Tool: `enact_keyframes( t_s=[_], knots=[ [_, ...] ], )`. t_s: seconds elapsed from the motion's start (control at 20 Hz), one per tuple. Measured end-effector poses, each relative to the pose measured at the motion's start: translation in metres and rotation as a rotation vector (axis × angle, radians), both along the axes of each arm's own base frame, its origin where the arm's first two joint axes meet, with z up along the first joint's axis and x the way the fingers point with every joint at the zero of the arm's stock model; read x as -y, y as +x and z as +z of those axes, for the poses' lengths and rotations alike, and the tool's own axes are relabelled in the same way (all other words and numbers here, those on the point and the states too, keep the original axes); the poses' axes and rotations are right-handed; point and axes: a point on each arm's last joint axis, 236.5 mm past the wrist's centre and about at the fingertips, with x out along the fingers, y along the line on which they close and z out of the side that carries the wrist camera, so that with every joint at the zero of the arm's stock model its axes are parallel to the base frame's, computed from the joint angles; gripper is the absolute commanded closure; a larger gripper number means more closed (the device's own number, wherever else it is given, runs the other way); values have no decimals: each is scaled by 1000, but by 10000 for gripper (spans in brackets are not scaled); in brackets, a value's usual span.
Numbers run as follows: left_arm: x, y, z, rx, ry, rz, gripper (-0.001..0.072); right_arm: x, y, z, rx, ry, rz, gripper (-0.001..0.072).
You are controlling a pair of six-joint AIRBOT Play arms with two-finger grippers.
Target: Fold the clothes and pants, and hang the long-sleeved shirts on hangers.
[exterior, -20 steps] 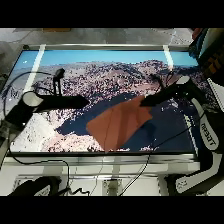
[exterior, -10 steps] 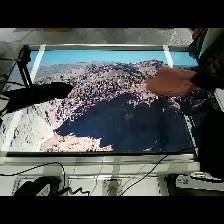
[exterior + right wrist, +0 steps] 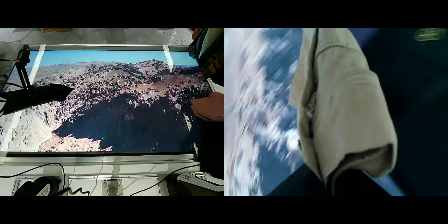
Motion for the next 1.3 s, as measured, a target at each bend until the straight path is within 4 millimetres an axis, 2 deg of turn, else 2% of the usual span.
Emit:
enact_keyframes(
  t_s=[0.2, 0.25, 0.3, 0.35, 0.4, 0.45, 0.5, 0.7, 0.75, 0.8, 0.9, 0.95, 1.0, 1.1, 1.15, 1.25, 1.3],
  knots=[
    [0, -1, -1, -3, 4, -2, 699, 28, -82, 7, -89, 5, -285, 692],
    [0, -1, -1, -3, 4, -3, 699, 29, -100, 5, -124, 16, -347, 671],
    [0, -1, -1, -4, 4, -3, 699, 28, -117, 3, -157, 34, -409, 613],
    [0, -1, -1, -4, 4, -3, 699, 27, -131, 0, -187, 55, -463, 462],
    [0, -1, -1, -4, 4, -3, 699, 25, -142, -2, -210, 73, -513, 255],
    [0, -1, -1, -4, 4, -3, 699, 23, -152, -5, -230, 91, -559, -4],
    [0, -1, -1, -4, 4, -3, 699, 21, -159, -6, -243, 109, -592, 23],
    [0, -1, -1, -4, 4, -3, 699, 10, -172, -11, -281, 165, -657, 27],
    [0, -1, -1, -4, 4, -3, 699, 8, -173, -12, -285, 176, -662, 52],
    [0, -1, -1, -4, 4, -3, 699, 7, -175, -13, -291, 179, -664, 182],
    [0, -1, -1, -4, 4, -3, 699, 8, -175, -12, -308, 159, -618, 576],
    [0, -1, -1, -4, 4, -3, 699, 9, -171, -12, -303, 143, -572, 690],
    [-1, 0, -1, 0, 8, 1, 699, 10, -162, -10, -281, 130, -524, 693],
    [-7, 4, -2, 16, 33, 19, 699, 8, -127, -4, -196, 109, -393, 693],
    [-12, 8, -4, 28, 64, 33, 699, 4, -101, 2, -138, 95, -304, 693],
    [-27, 14, -11, 51, 147, 62, 699, -22, -36, 17, -10, 68, -75, 693],
    [-34, 17, -14, 61, 184, 74, 698, -42, -2, 26, 39, 47, 54, 693]
  ],
)
